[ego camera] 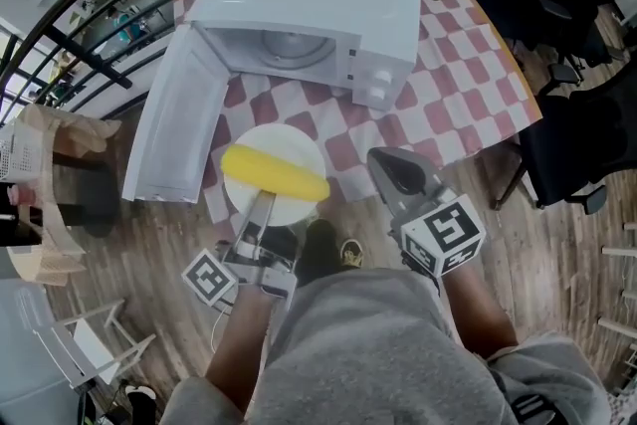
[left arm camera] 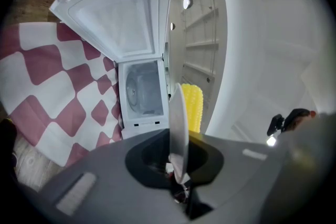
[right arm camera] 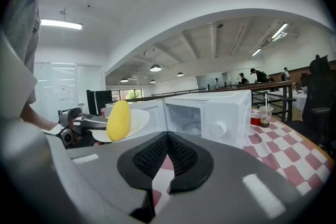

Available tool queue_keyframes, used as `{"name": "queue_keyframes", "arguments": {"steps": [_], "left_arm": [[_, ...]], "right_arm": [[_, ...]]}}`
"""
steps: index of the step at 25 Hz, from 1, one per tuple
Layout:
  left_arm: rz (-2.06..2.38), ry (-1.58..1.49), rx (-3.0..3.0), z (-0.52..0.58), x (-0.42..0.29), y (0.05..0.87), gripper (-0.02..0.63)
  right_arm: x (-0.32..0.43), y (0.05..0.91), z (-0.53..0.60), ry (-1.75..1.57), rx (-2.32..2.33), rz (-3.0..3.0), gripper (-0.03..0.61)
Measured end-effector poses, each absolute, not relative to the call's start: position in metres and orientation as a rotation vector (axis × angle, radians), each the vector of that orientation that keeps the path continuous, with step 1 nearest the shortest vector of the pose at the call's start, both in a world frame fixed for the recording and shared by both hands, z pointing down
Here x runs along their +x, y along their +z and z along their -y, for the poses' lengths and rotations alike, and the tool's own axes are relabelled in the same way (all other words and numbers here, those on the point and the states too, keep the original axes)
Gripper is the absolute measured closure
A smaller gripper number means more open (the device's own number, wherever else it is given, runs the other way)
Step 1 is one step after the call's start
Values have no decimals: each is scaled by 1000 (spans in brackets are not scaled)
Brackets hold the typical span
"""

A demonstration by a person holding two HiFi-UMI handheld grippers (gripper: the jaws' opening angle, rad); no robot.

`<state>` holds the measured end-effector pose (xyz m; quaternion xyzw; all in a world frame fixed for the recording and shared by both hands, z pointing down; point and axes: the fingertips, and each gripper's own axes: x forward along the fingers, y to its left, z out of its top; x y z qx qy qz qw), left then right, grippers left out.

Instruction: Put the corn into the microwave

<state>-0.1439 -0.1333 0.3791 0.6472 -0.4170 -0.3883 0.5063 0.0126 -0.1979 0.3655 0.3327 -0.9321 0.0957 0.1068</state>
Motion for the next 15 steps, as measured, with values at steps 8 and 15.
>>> {"name": "queue_keyframes", "arguments": {"steps": [8,15], "left_arm": [[981,-929,1552,186,-165,380,598],[964,-908,1549,226,-185,389,598]], "right_arm": [[-11,361,246,277,995,2728,580],[-33,358,278,262,1017,2712,580]]}}
